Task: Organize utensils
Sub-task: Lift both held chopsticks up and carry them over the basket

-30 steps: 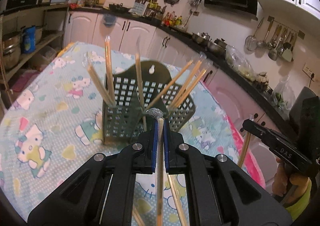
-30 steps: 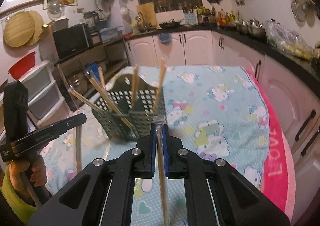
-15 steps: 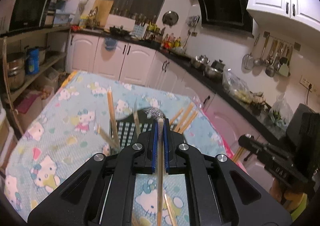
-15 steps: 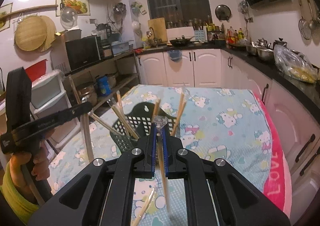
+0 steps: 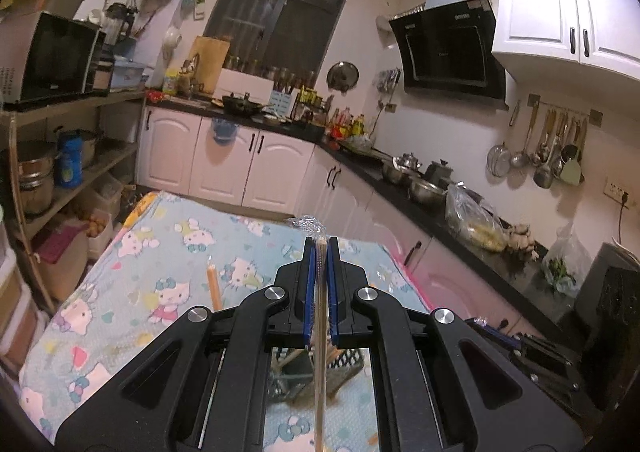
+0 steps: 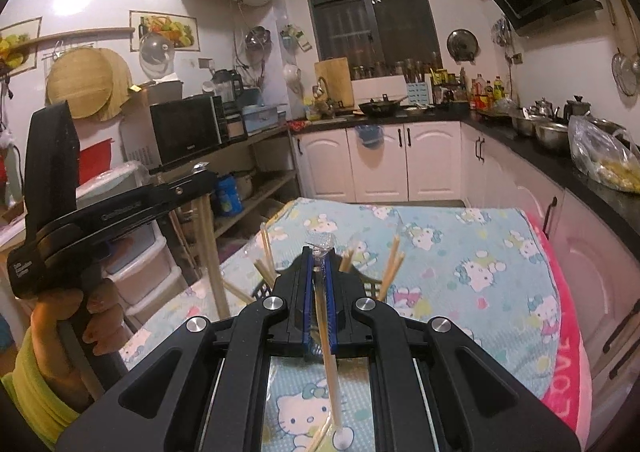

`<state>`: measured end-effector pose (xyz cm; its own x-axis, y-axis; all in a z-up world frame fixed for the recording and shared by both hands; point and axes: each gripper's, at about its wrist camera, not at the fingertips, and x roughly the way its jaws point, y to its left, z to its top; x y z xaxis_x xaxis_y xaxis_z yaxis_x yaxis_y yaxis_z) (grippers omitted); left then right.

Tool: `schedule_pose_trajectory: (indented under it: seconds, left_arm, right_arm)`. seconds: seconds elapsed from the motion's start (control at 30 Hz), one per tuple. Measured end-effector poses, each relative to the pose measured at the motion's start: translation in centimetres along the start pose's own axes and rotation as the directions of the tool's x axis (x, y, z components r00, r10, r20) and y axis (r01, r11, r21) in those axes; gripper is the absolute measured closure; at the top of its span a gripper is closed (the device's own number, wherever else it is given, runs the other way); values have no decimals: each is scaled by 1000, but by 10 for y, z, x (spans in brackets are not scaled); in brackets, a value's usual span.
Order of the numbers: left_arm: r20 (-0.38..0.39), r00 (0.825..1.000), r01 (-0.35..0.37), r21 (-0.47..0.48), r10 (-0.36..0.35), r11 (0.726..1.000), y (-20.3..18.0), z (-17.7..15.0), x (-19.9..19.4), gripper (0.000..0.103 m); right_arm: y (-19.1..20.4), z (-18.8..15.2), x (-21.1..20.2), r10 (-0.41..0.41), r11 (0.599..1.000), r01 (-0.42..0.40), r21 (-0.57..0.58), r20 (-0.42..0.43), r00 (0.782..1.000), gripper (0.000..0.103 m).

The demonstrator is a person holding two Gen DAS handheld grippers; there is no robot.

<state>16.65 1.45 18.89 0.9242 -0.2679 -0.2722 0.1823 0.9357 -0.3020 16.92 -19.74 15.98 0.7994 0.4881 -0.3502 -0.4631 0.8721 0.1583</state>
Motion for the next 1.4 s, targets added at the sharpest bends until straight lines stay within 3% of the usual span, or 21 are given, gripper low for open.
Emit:
schedule_pose_trajectory:
  seconds: [0.53, 0.87, 1.13, 1.4]
  left_arm:
    - [146, 986, -94, 62, 84, 994, -23, 25, 29, 102]
    - [182, 976, -131, 42, 121, 991, -16, 24, 48, 102]
    - [188, 972, -157, 60, 143, 986, -14, 15, 62, 102]
    - [167, 972, -177, 56, 166, 983, -5, 1, 81, 102]
  right_arm:
    - [-5, 47, 6, 22, 1000, -21, -3, 102, 995, 97]
    - [-11, 72, 10, 12, 1000, -15, 20, 171, 985, 97]
    - [-19, 75, 23, 0, 999, -8, 38, 201, 980, 97]
    - [-26, 57, 47, -8, 998, -2, 57, 185, 983, 97]
